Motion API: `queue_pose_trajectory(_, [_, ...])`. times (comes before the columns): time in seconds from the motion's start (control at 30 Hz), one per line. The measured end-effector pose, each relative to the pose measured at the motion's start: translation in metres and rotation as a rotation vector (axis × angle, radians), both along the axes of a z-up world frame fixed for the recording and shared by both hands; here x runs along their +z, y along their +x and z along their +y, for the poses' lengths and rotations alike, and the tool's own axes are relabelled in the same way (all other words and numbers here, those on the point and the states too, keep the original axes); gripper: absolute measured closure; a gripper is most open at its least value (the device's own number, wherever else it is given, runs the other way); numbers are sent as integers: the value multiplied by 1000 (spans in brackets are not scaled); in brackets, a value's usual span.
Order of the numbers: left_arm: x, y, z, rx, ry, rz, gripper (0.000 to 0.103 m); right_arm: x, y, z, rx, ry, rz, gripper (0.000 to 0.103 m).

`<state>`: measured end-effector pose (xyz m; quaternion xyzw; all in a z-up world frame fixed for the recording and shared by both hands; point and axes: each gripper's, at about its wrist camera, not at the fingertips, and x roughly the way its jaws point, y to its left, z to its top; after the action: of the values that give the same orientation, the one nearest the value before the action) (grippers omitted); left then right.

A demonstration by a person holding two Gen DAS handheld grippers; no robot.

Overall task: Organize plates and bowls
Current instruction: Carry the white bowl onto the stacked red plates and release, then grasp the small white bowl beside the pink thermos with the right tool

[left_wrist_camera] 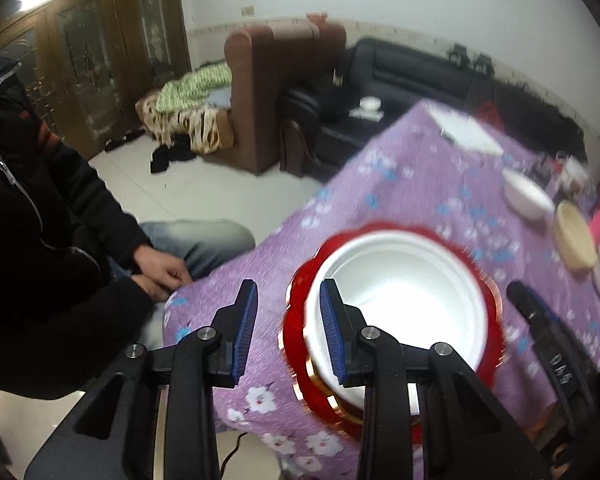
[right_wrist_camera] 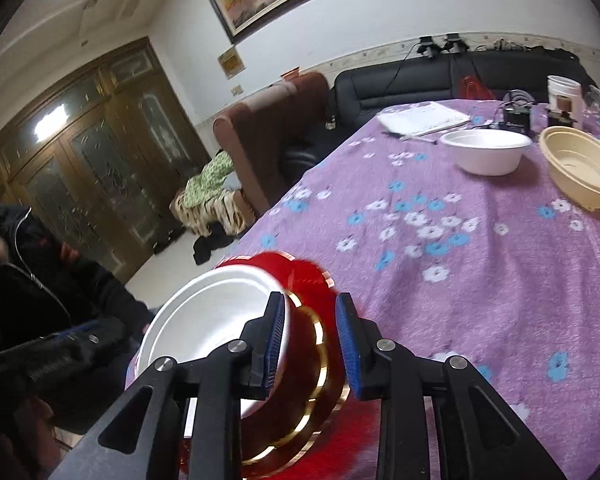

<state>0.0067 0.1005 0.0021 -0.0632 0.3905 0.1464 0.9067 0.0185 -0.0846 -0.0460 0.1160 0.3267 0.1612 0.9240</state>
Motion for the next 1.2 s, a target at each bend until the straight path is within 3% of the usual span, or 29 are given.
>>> queue_pose_trajectory(0.07, [8,0,-14,-35,-18,-25,70,0,0,-12,-27,5,-4,74])
queue_pose_trajectory(0.17, [15,8,-51,-129,-59,-28,59,-2,1,-36,-73,30,5,73])
queue_pose_trajectory(0.37, [8,41,-139,-329,-168,57,58,0,3,-96,-166,60,21,73])
queue_pose_trajectory(0.57, [-11,92,-209,-385,-258,161,59,7,3,-178,-287,90,18,67])
queue_pose_trajectory(0.67, [-19,122,-239,-387,-290,196,59,6,11,-227,-341,175,57,66])
queue_pose_trajectory(0.73, [-23,142,-260,-385,-293,208,59,4,24,-261,-373,252,103,65])
queue_pose_trajectory(0.93, [-33,170,-298,-378,-274,240,59,-1,42,-314,-444,343,155,65])
queue_pose_trajectory(1.13, [-17,164,-345,-508,-266,205,59,15,14,-381,-587,406,80,65])
queue_pose_trajectory(1.2, [-15,166,-366,-544,-265,220,51,23,6,-402,-673,365,50,61])
